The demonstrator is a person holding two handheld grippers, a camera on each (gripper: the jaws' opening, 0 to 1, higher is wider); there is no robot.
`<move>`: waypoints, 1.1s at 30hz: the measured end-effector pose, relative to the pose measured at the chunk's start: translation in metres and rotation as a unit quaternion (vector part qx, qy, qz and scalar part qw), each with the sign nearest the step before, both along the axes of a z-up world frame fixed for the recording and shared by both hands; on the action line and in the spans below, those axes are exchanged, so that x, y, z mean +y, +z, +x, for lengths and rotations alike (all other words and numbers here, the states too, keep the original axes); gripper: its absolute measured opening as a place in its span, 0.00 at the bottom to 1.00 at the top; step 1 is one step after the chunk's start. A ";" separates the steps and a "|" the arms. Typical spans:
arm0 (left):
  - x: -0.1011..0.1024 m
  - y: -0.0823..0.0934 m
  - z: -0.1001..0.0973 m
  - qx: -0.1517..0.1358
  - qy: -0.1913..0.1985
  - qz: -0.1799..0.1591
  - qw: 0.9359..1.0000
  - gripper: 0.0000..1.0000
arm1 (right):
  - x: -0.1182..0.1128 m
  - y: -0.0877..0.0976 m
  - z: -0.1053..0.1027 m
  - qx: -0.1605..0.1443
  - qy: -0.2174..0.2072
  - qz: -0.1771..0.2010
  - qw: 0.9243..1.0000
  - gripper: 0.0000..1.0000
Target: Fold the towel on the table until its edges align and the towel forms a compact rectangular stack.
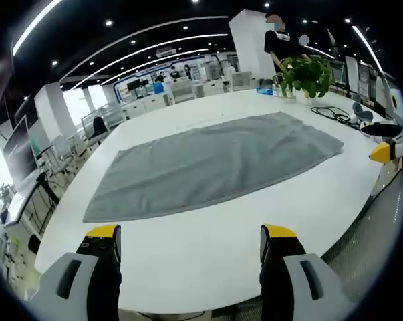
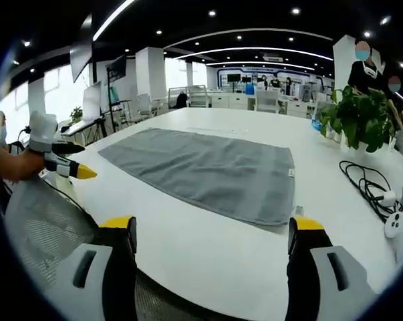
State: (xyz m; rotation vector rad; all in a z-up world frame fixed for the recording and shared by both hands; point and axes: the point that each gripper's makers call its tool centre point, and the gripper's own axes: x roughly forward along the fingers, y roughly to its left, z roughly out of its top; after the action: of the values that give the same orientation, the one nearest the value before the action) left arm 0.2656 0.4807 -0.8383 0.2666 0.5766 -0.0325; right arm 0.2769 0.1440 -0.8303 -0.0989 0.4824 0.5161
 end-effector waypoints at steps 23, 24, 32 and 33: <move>0.001 -0.003 0.003 0.001 -0.001 -0.008 1.000 0.87 | 0.001 -0.012 -0.003 0.020 0.014 -0.019 1.000 0.94; 0.000 -0.003 0.003 0.002 -0.002 -0.008 1.000 0.87 | 0.001 -0.010 -0.002 0.017 0.012 -0.020 1.000 0.94; -0.006 -0.007 0.004 0.011 -0.016 -0.016 1.000 0.87 | -0.002 -0.012 -0.001 0.021 0.009 -0.026 0.999 0.94; -0.006 -0.007 0.004 0.011 -0.017 -0.018 1.000 0.87 | -0.001 -0.012 -0.001 0.023 0.011 -0.024 0.999 0.94</move>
State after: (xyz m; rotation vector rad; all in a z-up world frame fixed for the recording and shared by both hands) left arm 0.2699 0.4746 -0.8455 0.2419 0.5929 -0.0780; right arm 0.2758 0.1427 -0.8421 -0.1388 0.5389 0.5289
